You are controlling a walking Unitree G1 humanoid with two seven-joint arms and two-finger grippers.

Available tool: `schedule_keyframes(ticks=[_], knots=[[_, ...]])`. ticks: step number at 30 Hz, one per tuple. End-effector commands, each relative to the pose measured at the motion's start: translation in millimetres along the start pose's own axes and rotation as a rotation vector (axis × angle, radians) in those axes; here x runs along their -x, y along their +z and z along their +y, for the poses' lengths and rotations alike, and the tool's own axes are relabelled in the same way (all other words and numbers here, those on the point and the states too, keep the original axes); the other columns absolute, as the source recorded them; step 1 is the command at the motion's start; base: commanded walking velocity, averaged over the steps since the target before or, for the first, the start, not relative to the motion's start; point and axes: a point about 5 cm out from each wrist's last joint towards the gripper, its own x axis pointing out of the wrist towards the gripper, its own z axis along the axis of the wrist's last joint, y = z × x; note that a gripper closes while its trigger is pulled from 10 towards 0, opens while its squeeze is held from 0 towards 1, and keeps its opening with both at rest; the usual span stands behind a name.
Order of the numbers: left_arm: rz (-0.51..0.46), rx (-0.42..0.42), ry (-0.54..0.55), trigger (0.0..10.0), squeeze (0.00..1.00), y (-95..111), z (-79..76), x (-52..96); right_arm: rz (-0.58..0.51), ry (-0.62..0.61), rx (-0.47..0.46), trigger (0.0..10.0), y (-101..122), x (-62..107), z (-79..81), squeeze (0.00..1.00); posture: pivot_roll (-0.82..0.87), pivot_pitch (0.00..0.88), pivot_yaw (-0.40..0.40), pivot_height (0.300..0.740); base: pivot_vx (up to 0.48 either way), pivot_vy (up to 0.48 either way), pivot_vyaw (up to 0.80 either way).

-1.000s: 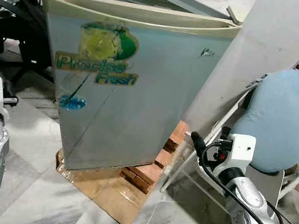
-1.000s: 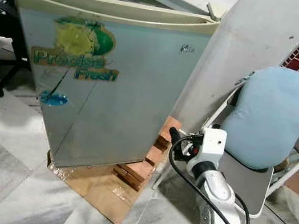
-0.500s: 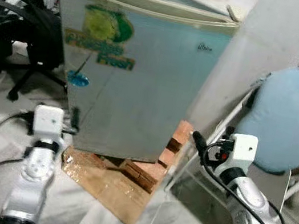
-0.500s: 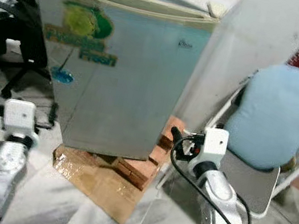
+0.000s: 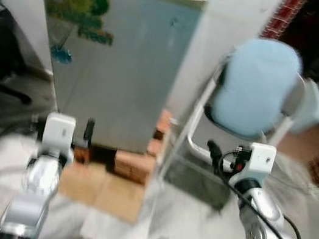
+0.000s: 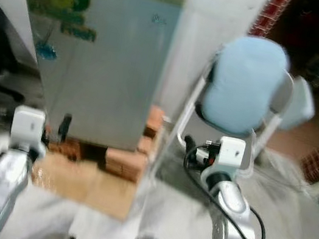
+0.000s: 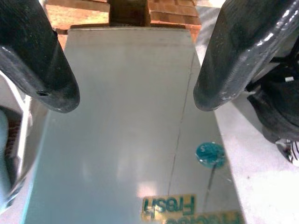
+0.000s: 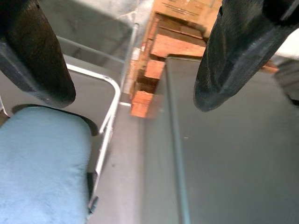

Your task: Restocking fridge

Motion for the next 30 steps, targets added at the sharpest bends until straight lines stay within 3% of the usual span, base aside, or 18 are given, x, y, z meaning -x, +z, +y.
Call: schedule_keyframes(ticks=[1, 7, 13, 30], knots=[[0.033, 0.013, -0.019, 10.0, 0.0, -5, -4.5, 2.2, -0.005, -0.003, 0.003, 10.0, 3, -1.9, -2.0, 0.0, 0.03, 0.0, -0.067, 0.716, -0.281, 0.394, 0.0], [0.04, 0.025, -0.011, 10.0, 0.0, -5, -0.9, 0.0, 0.005, -0.009, 0.005, 10.0, 1, -2.7, -2.9, 0.0, 0.03, 0.0, -0.069, 0.716, -0.279, 0.394, -0.1], [0.04, 0.044, -0.001, 10.0, 0.0, -4, 1.5, -3.6, 0.003, -0.016, 0.006, 10.0, 1, -3.0, -4.0, 0.0, 0.03, 0.0, -0.07, 0.716, -0.258, 0.409, -0.8], [0.043, 0.079, -0.001, 10.0, 0.0, -3, 5.9, -8.3, 0.0, -0.022, 0.028, 10.0, 1, -2.3, -7.0, 0.0, 0.03, 0.0, -0.079, 0.716, 0.0, 0.465, -0.8]])
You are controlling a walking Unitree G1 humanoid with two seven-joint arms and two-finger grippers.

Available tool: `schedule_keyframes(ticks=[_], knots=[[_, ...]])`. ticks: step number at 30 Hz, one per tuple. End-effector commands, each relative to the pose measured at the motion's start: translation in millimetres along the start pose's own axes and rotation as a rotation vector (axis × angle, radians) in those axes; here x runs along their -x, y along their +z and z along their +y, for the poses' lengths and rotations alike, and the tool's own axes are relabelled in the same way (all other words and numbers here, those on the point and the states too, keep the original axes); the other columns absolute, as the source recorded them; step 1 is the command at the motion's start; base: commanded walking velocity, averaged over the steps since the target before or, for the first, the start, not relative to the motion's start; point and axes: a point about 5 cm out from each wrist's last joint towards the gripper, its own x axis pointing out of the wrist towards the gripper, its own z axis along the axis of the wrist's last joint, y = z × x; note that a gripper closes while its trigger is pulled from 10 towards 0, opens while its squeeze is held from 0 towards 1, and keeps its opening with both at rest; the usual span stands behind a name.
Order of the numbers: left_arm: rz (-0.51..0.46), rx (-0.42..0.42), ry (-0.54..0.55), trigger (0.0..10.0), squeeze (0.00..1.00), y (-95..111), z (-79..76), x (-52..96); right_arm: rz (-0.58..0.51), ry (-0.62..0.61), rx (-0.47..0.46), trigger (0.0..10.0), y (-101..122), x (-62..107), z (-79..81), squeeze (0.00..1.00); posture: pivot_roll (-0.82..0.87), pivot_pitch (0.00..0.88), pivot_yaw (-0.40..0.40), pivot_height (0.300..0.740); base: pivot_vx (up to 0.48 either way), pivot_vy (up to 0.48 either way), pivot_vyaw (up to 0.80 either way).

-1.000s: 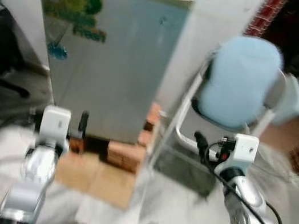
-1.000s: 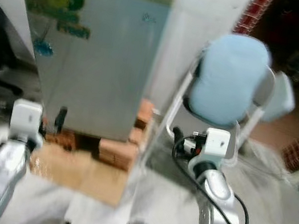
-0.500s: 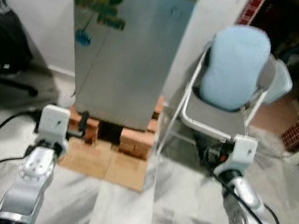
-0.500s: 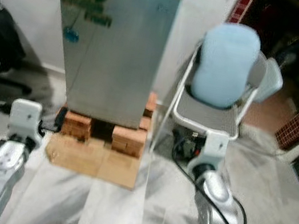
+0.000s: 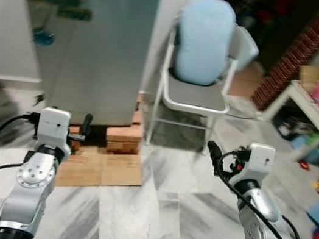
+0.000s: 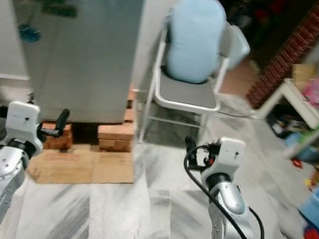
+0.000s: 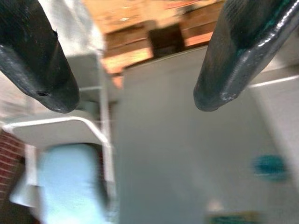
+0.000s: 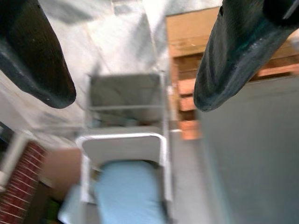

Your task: Restocking fridge

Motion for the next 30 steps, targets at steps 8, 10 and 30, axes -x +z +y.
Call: schedule_keyframes(ticks=[8, 10, 30], knots=[[-0.011, 0.027, -0.035, 10.0, 0.0, 1, -10.2, -1.9, -0.008, -0.017, 0.022, 10.0, 3, 0.9, -7.0, 0.0, 0.03, 0.0, -0.08, 0.716, 0.0, 0.48, -0.8], [-0.008, 0.033, -0.041, 10.0, 0.0, 1, -11.0, -1.5, -0.011, -0.015, 0.022, 10.0, 4, 1.1, -6.7, 0.0, 0.02, 0.0, -0.079, 0.716, 0.0, 0.15, -0.8], [0.035, 0.002, -0.104, 10.0, 0.0, -1, -11.0, 17.2, -0.096, -0.18, 0.013, 10.0, 12, 34.9, -21.1, 0.0, 0.01, 0.0, -0.001, 0.716, 0.0, 0.0, -0.8]])
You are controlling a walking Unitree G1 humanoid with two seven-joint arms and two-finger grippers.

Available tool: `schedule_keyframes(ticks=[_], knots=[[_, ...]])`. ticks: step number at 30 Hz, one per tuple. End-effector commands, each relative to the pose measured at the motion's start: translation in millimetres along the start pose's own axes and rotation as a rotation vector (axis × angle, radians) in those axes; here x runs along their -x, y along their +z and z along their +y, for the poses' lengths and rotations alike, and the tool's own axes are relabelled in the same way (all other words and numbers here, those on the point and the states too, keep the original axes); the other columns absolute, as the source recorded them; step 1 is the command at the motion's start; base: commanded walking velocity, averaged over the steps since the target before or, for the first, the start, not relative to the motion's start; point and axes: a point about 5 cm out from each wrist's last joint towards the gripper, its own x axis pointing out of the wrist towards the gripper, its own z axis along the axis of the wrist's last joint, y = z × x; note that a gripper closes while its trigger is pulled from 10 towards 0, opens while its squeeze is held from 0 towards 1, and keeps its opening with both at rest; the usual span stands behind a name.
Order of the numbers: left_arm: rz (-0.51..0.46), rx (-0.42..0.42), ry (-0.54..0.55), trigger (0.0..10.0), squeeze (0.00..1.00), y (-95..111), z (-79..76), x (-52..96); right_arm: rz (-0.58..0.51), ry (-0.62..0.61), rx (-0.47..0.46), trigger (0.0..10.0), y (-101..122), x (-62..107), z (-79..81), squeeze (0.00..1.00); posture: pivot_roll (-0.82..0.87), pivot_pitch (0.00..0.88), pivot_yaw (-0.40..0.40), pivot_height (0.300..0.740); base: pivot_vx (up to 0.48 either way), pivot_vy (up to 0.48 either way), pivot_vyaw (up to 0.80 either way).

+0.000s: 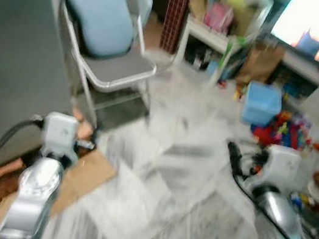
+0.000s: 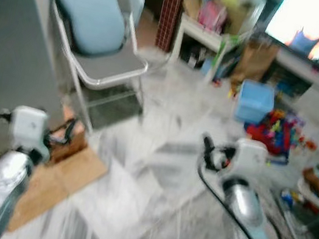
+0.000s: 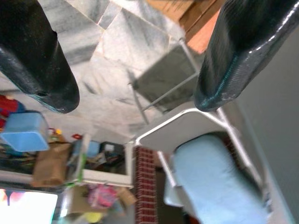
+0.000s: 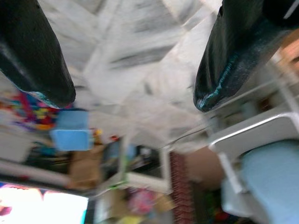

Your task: Restocking fridge

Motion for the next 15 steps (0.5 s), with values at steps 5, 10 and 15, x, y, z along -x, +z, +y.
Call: schedule_keyframes(ticks=[5, 10, 15], knots=[[0.013, -0.012, -0.084, 10.0, 0.0, 0, -13.5, -12.9, -0.05, -0.062, -0.008, 10.0, 8, 6.6, -0.1, 0.0, -0.04, 0.0, 0.055, 0.716, 0.0, 0.0, -0.8], [0.009, -0.034, -0.117, 10.0, 0.0, 5, -17.9, -21.7, -0.05, -0.089, -0.013, 10.0, 8, 13.9, -1.7, 0.0, -0.05, 0.0, 0.05, 0.716, 0.0, 0.0, -0.8], [0.027, 0.013, -0.132, 10.0, 0.0, -3, -12.1, -16.2, -0.038, -0.018, 0.043, 10.0, 8, 12.3, 8.6, 0.0, -0.04, 0.0, 0.013, 0.716, 0.0, 0.0, -0.8]])
